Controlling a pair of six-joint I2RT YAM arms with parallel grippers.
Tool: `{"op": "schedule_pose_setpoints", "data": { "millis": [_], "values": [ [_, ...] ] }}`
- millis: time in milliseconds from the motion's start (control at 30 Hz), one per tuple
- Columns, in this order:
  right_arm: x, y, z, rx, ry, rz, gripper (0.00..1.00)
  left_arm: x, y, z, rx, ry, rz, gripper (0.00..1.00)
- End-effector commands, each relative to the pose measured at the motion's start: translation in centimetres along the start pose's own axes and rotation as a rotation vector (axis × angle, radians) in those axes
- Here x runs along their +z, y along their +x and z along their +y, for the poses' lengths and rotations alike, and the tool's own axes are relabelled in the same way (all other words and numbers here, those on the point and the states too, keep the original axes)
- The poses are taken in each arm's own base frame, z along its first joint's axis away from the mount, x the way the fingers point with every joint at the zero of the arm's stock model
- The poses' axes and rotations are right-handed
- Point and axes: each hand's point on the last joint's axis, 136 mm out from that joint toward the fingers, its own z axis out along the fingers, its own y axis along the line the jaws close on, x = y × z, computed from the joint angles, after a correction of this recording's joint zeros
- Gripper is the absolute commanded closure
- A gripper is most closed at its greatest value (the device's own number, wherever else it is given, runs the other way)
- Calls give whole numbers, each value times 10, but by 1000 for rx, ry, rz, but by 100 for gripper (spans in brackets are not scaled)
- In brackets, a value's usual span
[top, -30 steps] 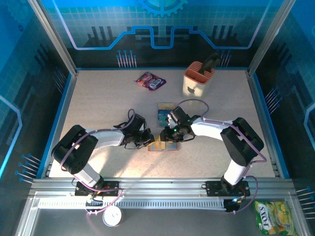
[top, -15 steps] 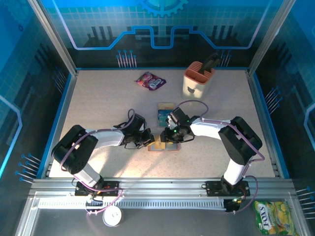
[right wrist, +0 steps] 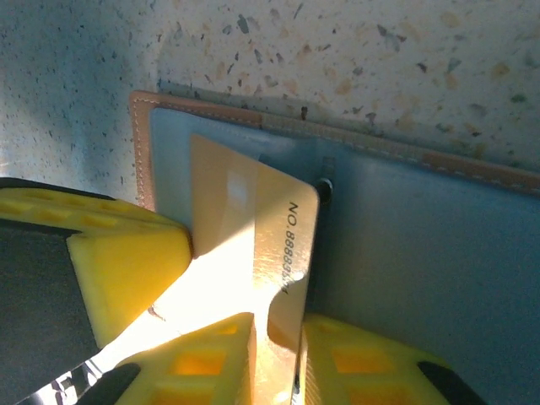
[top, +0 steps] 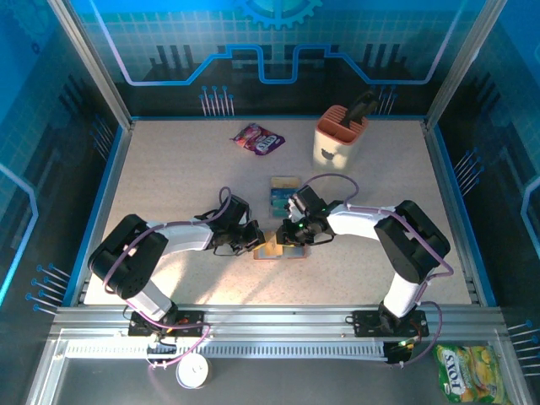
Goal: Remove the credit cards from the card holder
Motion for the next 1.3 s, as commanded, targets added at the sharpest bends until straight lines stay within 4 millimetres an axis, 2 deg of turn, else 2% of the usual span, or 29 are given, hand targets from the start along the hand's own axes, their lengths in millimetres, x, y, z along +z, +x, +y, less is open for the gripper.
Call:
{"op": "schedule_pose_setpoints", "data": {
  "millis": [0,233,533,567,633,1100,1133,1267],
  "values": [
    [-7,-1,7,1,-35,-16,81,3,9,16,1,-55,30,97],
    [-9,-3,9,-3,-45,-26,87,2,9,16,3,-55,29,98],
    [-20,-8,7,-13,-27,-54,89,0,10,17,3,-57,27,98],
    [-18,0,-2,1,-10,-39,89,0,10,18,4,-57,25,98],
    [-21,0,-4,0,-4,-42,90,-1,10,18,3,-58,24,98],
    [-52,0,-9,-49,56,-73,91,-6,7,27,7,-85,11,98],
    [-58,-7,-3,-66,57,-89,91,-7,7,27,9,-89,9,98],
    [-70,-14,-3,-107,86,-103,92,-11,5,29,14,-96,2,97]
  ]
}}
